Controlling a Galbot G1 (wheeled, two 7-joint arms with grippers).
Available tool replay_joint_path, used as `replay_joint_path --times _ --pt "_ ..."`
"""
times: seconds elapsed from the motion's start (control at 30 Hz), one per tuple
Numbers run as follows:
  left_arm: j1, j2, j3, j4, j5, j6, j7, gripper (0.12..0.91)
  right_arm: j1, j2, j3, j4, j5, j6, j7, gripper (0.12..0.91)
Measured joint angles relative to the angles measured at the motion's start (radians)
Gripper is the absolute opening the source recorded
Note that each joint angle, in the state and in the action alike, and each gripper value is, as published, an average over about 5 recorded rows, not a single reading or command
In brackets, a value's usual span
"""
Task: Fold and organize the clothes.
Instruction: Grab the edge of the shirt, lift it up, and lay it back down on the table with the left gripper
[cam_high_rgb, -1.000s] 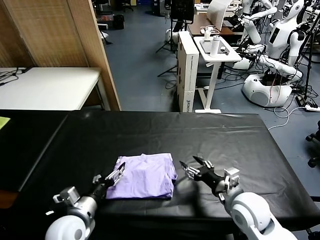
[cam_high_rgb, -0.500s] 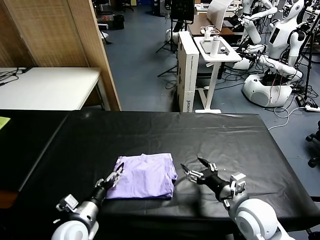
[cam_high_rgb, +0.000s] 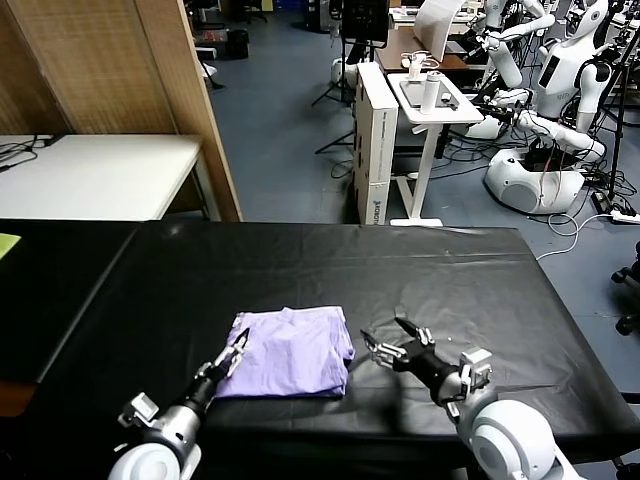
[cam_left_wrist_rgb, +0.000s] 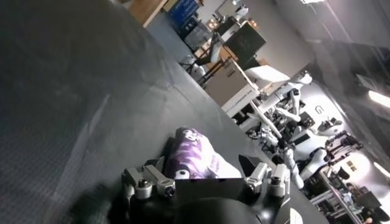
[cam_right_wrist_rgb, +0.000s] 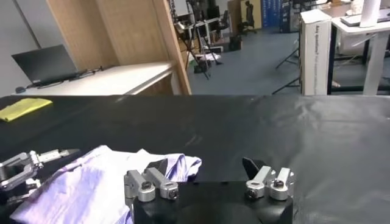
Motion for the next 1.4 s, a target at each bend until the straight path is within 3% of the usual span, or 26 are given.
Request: replay_joint_path --times 0.17,0.23,0.5,1.17,1.4 --pt "-0.001 -0.004 -0.001 0.0 -0.009 0.006 -0.003 0.266 0.0 0.001 -0.001 -0.002 -0.005 0.0 0.002 0.907" --pt "-0.001 -0.003 -0.004 -0.004 -0.003 0.011 -0.01 0.188 0.0 0.002 -0.001 -0.003 -0.007 0.0 0.002 0.907" --pt "-0.004 0.066 -0.046 -0.039 0.093 0.013 -0.032 0.186 -0.007 0.017 -0.003 -0.013 -0.036 0.01 0.002 0.907" --pt "0.08 0.555 -0.325 -0.077 0.153 -0.012 -0.038 0.186 -0.013 0.043 -0.018 -0.036 -0.055 0.023 0.012 0.907" --pt "0.091 0.583 -0.353 -0.151 0.266 0.005 -0.073 0.186 -0.028 0.049 -0.016 -0.038 -0.058 0.027 0.014 0.907"
